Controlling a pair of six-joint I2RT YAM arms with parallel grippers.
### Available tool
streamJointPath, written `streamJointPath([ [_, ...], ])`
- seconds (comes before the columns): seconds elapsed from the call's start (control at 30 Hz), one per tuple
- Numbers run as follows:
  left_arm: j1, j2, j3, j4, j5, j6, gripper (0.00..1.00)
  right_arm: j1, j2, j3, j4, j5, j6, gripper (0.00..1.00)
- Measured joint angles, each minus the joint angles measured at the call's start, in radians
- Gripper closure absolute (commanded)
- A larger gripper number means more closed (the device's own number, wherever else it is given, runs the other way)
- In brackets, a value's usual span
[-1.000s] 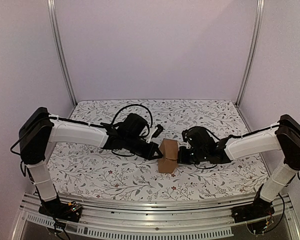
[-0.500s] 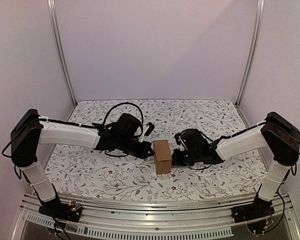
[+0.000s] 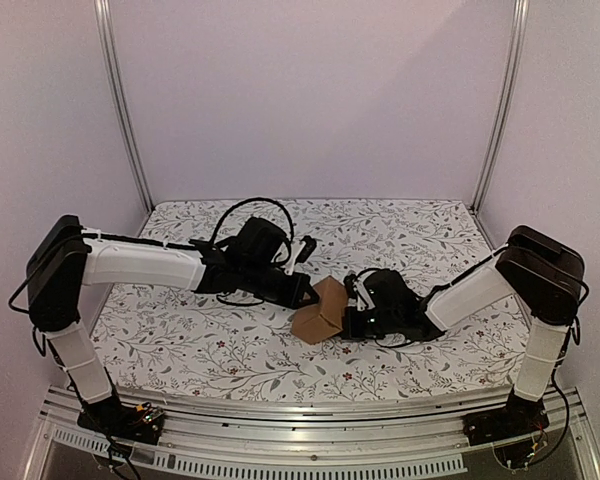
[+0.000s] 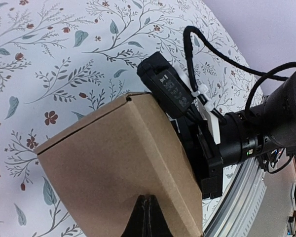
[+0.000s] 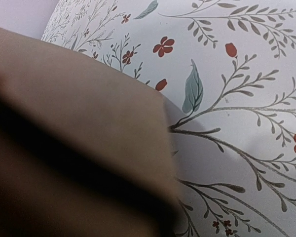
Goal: Fold the paper box
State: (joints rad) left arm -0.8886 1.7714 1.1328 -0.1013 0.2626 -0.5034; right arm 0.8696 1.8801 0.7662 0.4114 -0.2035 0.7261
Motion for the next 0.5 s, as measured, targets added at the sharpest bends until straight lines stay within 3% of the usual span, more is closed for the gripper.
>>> streamJointPath([
  [0.5,0.0,0.053,0.013,0.024,0.031,-0.019,1.0,-0.032,-0.024,-0.122,0.155,0.021,0.003,0.98],
])
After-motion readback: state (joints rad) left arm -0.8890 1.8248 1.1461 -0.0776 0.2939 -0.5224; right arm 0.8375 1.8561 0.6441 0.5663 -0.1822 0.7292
